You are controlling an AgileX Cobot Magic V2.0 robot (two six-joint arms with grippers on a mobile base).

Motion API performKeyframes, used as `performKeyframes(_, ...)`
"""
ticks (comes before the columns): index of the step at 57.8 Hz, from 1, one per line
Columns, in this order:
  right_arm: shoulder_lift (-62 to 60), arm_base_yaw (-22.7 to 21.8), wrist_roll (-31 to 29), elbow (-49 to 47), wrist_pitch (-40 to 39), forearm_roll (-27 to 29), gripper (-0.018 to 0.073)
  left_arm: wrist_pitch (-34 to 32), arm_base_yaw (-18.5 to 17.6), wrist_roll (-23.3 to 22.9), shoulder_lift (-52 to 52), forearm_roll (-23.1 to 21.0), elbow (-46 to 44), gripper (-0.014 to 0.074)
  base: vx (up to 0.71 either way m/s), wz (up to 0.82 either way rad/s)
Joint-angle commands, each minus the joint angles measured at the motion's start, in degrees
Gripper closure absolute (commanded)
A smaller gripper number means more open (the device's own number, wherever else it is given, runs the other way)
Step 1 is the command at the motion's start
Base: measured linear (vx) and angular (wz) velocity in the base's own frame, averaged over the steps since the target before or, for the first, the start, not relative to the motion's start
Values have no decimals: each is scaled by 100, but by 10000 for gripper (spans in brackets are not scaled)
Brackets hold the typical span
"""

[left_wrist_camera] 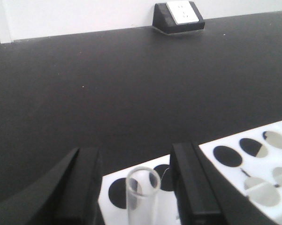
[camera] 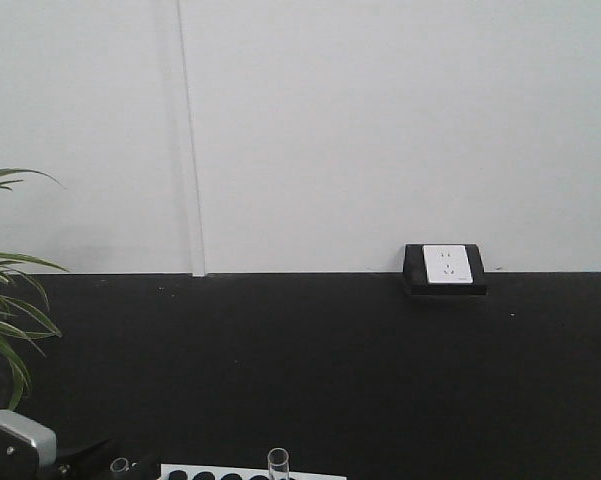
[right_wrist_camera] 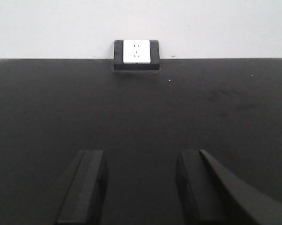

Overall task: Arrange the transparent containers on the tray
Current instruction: 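Move the left gripper down over a clear glass tube in the rack, then close the left gripper on the tube and lift it out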

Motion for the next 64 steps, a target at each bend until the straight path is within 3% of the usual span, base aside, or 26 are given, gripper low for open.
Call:
performKeyframes(1, 33, 7, -14, -194, -384, -53, 134, -496, -26, 25, 63, -115, -192, 136, 0, 0)
performKeyframes(26, 33, 7, -14, -194, -384, -53, 134, -478, -26, 1, 192, -94, -185, 163, 0, 0)
performKeyframes(64, 33, 7, -14, -194, -457, -53, 134, -501, -26, -13, 144, -94, -190, 458, 0, 0)
